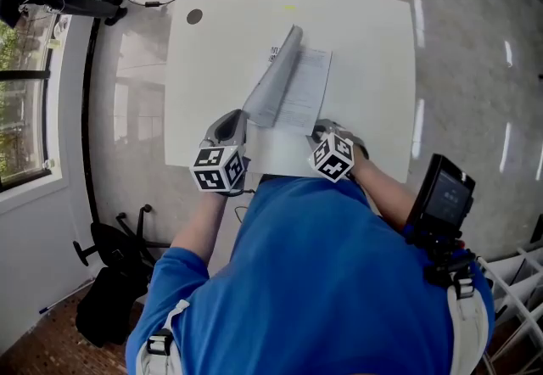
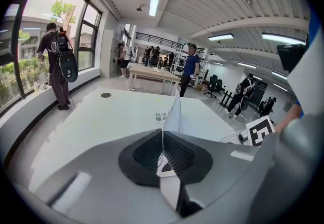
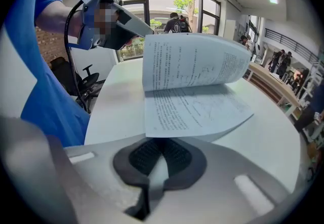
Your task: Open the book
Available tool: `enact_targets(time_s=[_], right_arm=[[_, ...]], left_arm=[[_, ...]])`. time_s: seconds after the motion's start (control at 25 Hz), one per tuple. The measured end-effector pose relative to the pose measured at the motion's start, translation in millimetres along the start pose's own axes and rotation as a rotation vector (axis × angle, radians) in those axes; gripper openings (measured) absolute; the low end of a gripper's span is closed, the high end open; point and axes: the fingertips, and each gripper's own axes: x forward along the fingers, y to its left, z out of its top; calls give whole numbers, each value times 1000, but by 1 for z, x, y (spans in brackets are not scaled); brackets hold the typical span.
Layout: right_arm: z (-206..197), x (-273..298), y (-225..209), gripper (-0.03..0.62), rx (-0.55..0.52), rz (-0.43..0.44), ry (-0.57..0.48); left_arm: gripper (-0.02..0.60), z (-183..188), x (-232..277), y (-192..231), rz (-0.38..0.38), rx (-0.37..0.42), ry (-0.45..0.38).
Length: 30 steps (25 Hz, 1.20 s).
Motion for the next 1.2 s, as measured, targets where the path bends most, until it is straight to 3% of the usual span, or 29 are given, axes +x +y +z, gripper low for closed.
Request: enact_targets(time_s=[0.68, 1.2], right_arm=[[2, 3, -1, 3, 30, -3, 55], [-4, -4, -7, 5, 33, 3, 74]], left_arm=[[15, -29, 6, 96, 86, -134, 41], [17, -55, 12, 131, 145, -176, 110]])
